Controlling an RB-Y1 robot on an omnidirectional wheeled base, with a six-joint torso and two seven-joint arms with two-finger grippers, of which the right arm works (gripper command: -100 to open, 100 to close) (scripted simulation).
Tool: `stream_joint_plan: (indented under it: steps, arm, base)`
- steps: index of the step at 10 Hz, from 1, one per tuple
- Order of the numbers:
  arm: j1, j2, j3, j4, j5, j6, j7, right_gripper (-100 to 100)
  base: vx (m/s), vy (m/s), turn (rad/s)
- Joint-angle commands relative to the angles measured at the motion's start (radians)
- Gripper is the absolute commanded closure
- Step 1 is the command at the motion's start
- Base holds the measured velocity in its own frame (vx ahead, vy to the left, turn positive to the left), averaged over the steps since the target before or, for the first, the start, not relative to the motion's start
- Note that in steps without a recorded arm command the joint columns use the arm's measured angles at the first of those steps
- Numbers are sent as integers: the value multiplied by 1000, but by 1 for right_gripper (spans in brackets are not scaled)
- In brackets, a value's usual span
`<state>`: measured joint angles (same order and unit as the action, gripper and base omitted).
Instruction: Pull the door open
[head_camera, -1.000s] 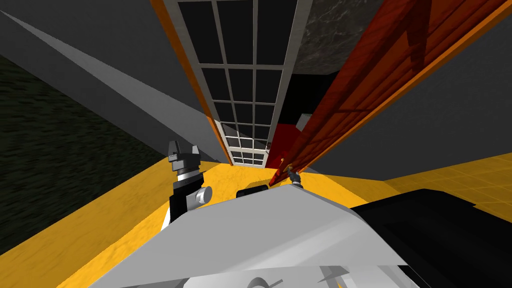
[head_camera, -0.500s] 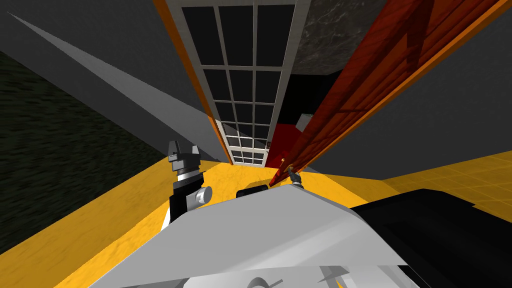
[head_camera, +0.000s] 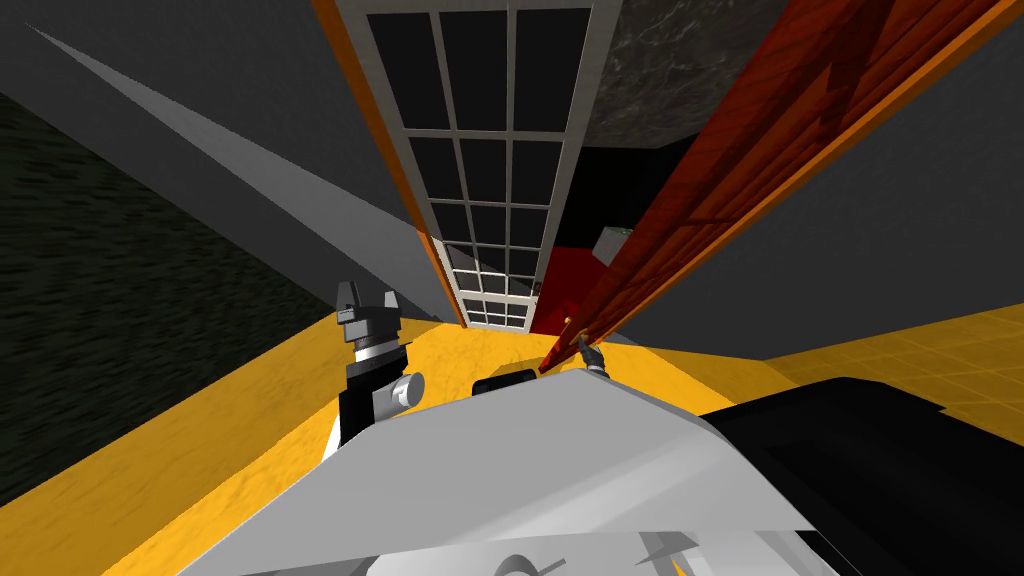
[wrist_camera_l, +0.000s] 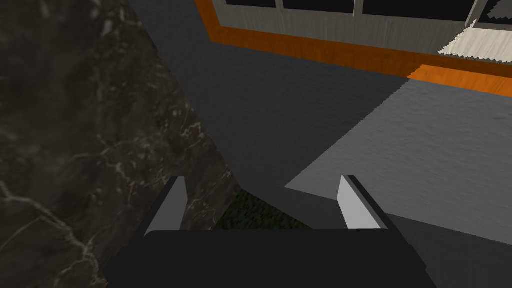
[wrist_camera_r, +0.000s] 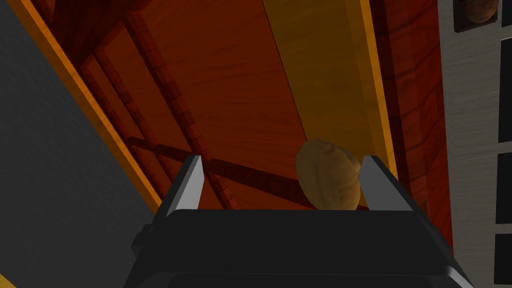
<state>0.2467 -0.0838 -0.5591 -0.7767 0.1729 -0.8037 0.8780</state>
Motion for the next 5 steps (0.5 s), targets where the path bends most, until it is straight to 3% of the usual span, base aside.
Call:
stream_joint_plan:
  steps: [1, 3, 5]
  arm:
    - [1, -13, -16, 29, -16, 18, -26, 100]
    - [2, -18, -11, 34, -27, 17, -65, 100]
    - [2, -18, -11, 34, -27, 17, -65, 100]
  base:
    - [-39, -3, -4]
    - [-36, 4, 17]
    - [-17, 1, -3]
